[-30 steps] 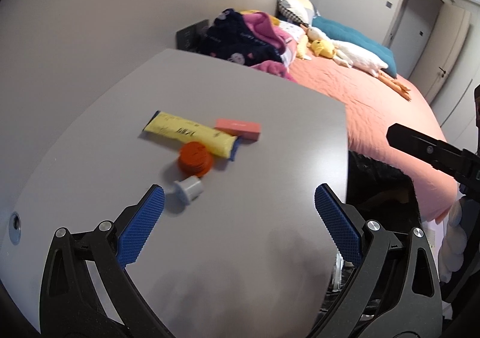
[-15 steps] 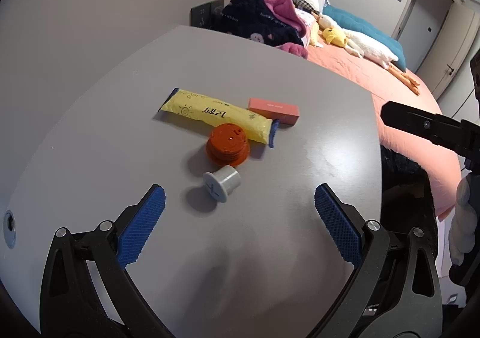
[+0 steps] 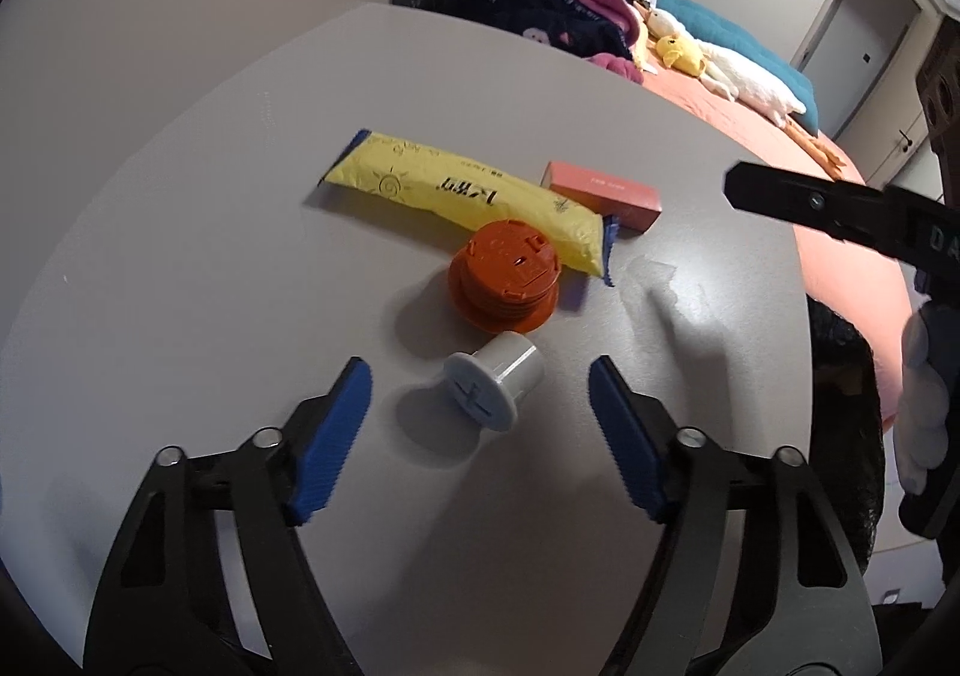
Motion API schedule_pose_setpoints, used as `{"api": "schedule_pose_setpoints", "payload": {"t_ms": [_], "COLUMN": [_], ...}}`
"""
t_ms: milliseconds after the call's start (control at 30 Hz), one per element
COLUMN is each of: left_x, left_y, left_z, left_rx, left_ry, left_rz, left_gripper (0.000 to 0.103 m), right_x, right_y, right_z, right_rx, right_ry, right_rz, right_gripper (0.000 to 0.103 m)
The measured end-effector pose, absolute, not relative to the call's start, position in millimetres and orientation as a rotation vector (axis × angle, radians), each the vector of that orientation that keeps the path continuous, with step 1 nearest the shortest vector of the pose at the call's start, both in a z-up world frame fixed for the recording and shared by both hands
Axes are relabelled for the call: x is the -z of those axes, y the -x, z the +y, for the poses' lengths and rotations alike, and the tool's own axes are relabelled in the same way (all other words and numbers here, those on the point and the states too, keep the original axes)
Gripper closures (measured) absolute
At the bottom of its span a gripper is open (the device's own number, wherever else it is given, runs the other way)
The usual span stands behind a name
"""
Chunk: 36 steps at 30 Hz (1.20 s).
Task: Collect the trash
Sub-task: 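Grasp the white tape roll with the left tool while the right tool grasps the pink box, then carry the tape roll and pink box over the black bin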
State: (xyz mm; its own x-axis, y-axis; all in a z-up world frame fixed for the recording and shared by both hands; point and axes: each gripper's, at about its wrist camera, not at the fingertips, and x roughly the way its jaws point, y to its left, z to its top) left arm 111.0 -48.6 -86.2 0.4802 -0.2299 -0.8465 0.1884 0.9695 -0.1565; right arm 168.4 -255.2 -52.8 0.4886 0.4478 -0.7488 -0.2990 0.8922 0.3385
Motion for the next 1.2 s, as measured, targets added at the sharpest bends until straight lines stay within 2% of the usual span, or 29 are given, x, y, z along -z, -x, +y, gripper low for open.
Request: {"api": "schedule_pose_setpoints", "payload": {"t_ms": [133, 333, 467, 533, 700, 800, 867, 933, 1000, 1067, 1200], "left_x": [94, 96, 95, 95, 95, 95, 95, 95, 94, 94, 93], "left_y": [-113, -117, -118, -118, -117, -118, -119, -119, -115, -114, -113], "left_z": [-48, -46, -44, -43, -39, -39, -38, -36, -34, -35, -34], "left_rx": [0.267, 0.27, 0.27, 0.268, 0.265, 0.263, 0.243, 0.235, 0.23, 0.227, 0.223], "left_ry": [0.039, 0.035, 0.025, 0.028, 0.048, 0.056, 0.061, 0.08, 0.085, 0.082, 0.093], "left_rz": [1.052, 1.045, 1.035, 1.031, 1.029, 1.028, 1.023, 1.02, 1.019, 1.02, 1.027], "left_gripper": [0.049, 0.054, 0.067, 0.069, 0.071, 0.071, 0.071, 0.071, 0.071, 0.071, 0.071], "right_x": [61, 70, 75, 78, 85, 89, 89, 89, 89, 88, 87], "right_y": [-180, -194, -200, -203, -209, -213, -212, -212, -211, -211, -209], "right_z": [-247, -238, -232, -229, -220, -217, -216, -214, -213, -215, -219], "right_rx": [-0.461, -0.469, -0.473, -0.475, -0.476, -0.483, -0.491, -0.492, -0.497, -0.505, -0.493], "right_ry": [-0.147, -0.116, -0.086, -0.056, -0.001, 0.014, 0.011, 0.017, 0.022, 0.008, -0.01], "right_rz": [0.971, 0.986, 0.993, 0.993, 0.99, 1.002, 0.999, 0.998, 1.004, 1.015, 1.034], "right_gripper": [0.045, 0.045, 0.045, 0.045, 0.045, 0.05, 0.06, 0.061, 0.066, 0.076, 0.08]}}
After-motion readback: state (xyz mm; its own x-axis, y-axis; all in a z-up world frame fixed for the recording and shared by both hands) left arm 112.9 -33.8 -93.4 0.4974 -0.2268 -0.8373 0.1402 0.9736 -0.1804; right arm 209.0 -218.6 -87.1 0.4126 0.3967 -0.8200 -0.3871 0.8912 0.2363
